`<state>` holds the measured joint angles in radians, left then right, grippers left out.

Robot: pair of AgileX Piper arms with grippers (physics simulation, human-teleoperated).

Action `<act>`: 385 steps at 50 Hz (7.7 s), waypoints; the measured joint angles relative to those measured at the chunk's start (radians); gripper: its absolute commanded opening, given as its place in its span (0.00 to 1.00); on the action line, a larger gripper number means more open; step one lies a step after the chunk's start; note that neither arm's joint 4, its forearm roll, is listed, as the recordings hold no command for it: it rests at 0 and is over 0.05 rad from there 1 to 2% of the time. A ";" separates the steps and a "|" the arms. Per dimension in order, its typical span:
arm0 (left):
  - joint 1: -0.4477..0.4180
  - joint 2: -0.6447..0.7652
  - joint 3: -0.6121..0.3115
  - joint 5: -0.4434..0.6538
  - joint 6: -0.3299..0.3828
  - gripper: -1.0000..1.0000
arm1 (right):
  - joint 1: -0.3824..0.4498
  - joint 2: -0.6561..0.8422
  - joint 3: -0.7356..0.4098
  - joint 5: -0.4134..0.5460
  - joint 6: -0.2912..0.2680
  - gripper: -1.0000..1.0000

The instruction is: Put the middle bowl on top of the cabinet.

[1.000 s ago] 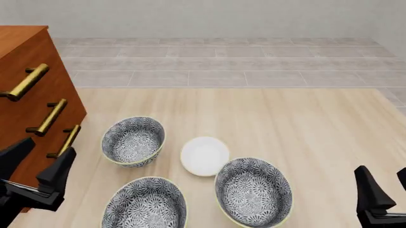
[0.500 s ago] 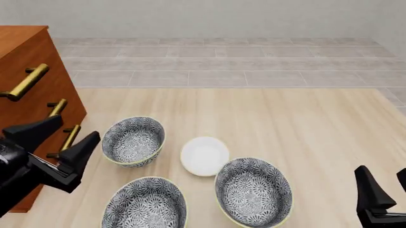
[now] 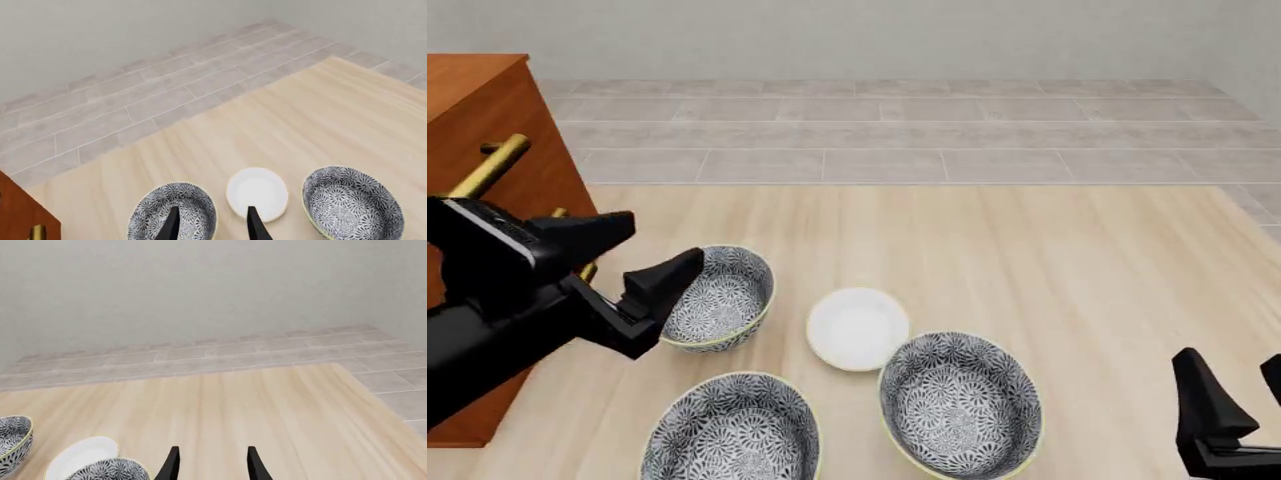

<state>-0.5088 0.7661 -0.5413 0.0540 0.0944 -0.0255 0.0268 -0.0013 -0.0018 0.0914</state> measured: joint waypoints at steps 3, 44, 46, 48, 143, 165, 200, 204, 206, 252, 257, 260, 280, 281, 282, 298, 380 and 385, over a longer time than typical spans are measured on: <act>-0.013 0.030 -0.019 0.001 -0.005 1.00 | -0.001 0.000 0.000 0.001 0.001 1.00; -0.180 0.422 -0.260 0.062 -0.098 1.00 | -0.003 -0.015 0.001 0.017 0.006 1.00; -0.180 0.438 -0.269 0.063 -0.101 1.00 | -0.003 -0.015 0.001 0.017 0.006 1.00; -0.179 0.453 -0.279 0.065 -0.104 1.00 | -0.003 -0.015 0.001 0.018 0.007 1.00; -0.383 0.819 -0.364 -0.010 -0.295 1.00 | -0.013 -0.024 0.001 0.024 0.032 1.00; -0.389 0.863 -0.356 -0.025 -0.340 1.00 | -0.012 -0.026 0.001 0.027 0.033 1.00; -0.379 0.926 -0.335 -0.067 -0.380 1.00 | -0.016 -0.026 0.001 0.025 0.031 1.00; -0.378 0.933 -0.332 -0.072 -0.384 1.00 | -0.016 -0.026 0.001 0.025 0.032 1.00; -0.378 0.937 -0.331 -0.074 -0.386 1.00 | -0.016 -0.026 0.001 0.025 0.032 1.00; -0.401 0.999 -0.319 -0.108 -0.437 1.00 | -0.017 -0.026 0.001 0.027 0.034 1.00; -0.404 1.007 -0.318 -0.113 -0.443 1.00 | -0.017 -0.026 0.001 0.027 0.035 1.00; -0.406 1.011 -0.318 -0.115 -0.446 1.00 | -0.017 -0.026 0.001 0.027 0.035 1.00; -0.384 0.994 -0.306 -0.118 -0.457 0.00 | -0.019 -0.025 0.001 0.026 0.043 1.00; -0.382 0.993 -0.305 -0.118 -0.458 0.00 | -0.019 -0.025 0.001 0.026 0.044 1.00; -0.380 0.993 -0.305 -0.117 -0.459 0.00 | -0.019 -0.025 0.001 0.026 0.044 1.00; -0.391 0.991 -0.348 -0.053 -0.487 0.00 | -0.020 -0.025 0.001 0.025 0.046 1.00; -0.312 0.667 -0.507 0.508 -0.625 0.00 | -0.016 -0.026 0.001 0.028 0.036 1.00; -0.285 0.646 -0.518 0.544 -0.628 0.00 | -0.016 -0.026 0.001 0.028 0.036 1.00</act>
<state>-0.7938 1.4119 -1.0591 0.5978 -0.5337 -0.0417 0.0011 -0.0001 0.0266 0.1270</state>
